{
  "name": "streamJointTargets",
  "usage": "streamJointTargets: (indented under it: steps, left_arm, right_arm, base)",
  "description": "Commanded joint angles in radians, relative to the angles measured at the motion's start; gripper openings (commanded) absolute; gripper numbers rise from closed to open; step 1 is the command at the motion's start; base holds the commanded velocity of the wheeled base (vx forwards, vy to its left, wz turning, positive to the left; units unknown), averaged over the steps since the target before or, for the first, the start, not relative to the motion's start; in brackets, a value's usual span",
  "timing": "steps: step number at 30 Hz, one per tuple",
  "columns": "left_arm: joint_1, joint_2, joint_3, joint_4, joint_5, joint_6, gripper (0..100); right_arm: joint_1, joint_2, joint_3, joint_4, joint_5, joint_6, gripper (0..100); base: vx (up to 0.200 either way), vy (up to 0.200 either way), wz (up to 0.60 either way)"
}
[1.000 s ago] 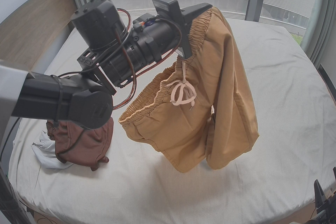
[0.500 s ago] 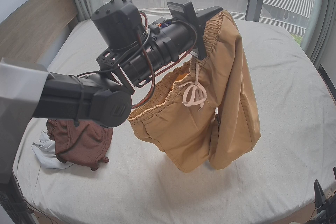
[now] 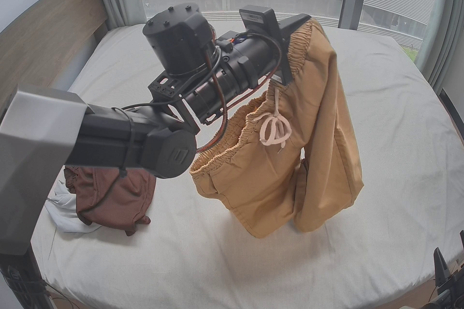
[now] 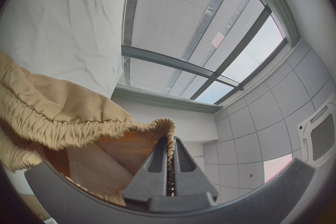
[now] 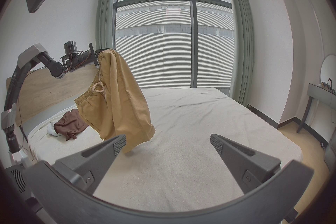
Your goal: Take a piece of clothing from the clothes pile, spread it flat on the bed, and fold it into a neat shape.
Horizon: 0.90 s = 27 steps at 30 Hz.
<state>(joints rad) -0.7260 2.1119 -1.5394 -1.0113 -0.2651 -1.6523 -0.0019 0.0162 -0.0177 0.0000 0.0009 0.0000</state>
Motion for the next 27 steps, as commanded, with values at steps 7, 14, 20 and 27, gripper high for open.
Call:
streamJointTargets:
  steps: [7,14,20,27]
  left_arm:
    - [0.126,-0.016,0.084,-0.003,0.026,0.117,0]
    - [0.16,-0.018,0.171,-0.043,0.038,0.24,0]
    - [0.204,-0.041,0.258,-0.079,0.04,0.302,0]
    - [0.255,-0.09,0.378,-0.076,0.027,0.419,0]
  right_arm:
    - [0.0,-0.01,0.018,0.0,0.001,0.0,100]
    - [0.0,-0.012,0.018,0.0,0.001,0.0,100]
    - [0.0,-0.01,0.018,0.0,0.001,0.0,100]
    - [0.0,-0.01,0.018,0.0,0.001,0.0,100]
  base:
    - [0.0,0.0,0.0]
    - [0.0,0.0,0.0]
    - [0.0,0.0,0.0]
    - [0.0,0.0,0.0]
